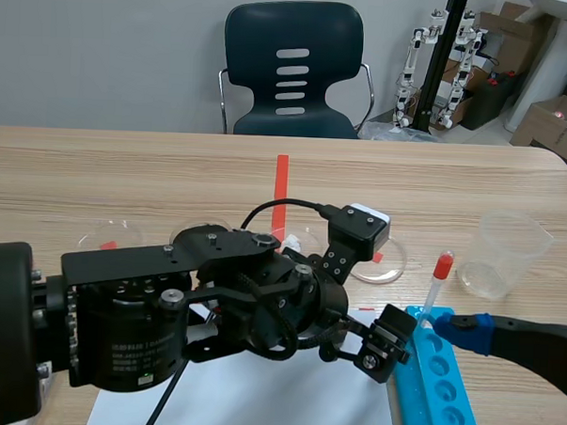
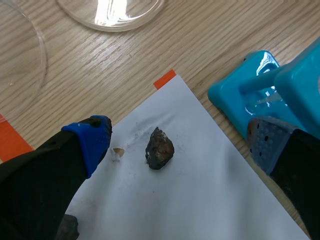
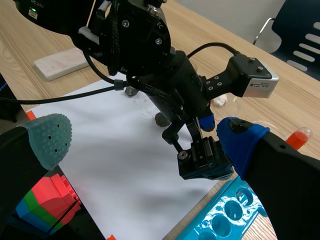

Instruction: Pick up the right mineral with the left hand

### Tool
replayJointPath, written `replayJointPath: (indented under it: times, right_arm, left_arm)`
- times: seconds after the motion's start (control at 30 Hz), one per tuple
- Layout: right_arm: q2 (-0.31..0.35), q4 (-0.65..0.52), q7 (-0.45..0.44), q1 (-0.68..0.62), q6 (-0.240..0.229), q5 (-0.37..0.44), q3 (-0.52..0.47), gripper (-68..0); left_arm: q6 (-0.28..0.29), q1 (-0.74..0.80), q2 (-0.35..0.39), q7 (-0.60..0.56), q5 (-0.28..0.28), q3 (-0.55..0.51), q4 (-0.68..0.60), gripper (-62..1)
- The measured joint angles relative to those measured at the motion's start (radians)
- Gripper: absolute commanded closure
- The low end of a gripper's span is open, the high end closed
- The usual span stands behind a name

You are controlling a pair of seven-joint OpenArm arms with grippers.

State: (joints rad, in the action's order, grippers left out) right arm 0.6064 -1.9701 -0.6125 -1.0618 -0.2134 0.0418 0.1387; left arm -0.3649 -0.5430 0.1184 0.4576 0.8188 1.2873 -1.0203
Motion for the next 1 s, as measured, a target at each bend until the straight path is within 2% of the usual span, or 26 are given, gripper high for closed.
replayJointPath:
  times: [0.07,0.2,0.3,0.37,0.77,0.9,1.0]
  right_arm:
    - [0.000,0.000,0.000,0.000,0.000,0.000,0.000,-60.6]
    - [0.000,0.000,0.000,0.000,0.000,0.000,0.000,-60.6]
    - [0.000,0.000,0.000,0.000,0.000,0.000,0.000,-60.6]
    - [0.000,0.000,0.000,0.000,0.000,0.000,0.000,-60.6]
    - [0.000,0.000,0.000,0.000,0.000,0.000,0.000,-60.6]
    - [0.000,0.000,0.000,0.000,0.000,0.000,0.000,-60.6]
    - [0.000,0.000,0.000,0.000,0.000,0.000,0.000,-60.6]
  left_arm:
    - [0.000,0.000,-0.005,-0.014,0.000,0.000,0.010,-56.2]
    - [0.011,0.000,-0.013,-0.023,0.000,0.000,0.033,-52.0]
    - [0.018,0.000,-0.013,-0.037,-0.004,0.000,0.047,-52.0]
    - [0.018,0.000,-0.013,-0.037,-0.026,0.000,0.058,-52.0]
    - [0.019,0.000,-0.013,-0.040,-0.026,0.022,0.114,-52.0]
    - [0.045,0.000,-0.013,-0.040,-0.026,0.034,0.114,-51.9]
    - [0.045,0.000,-0.013,-0.048,-0.026,0.034,0.114,-46.1]
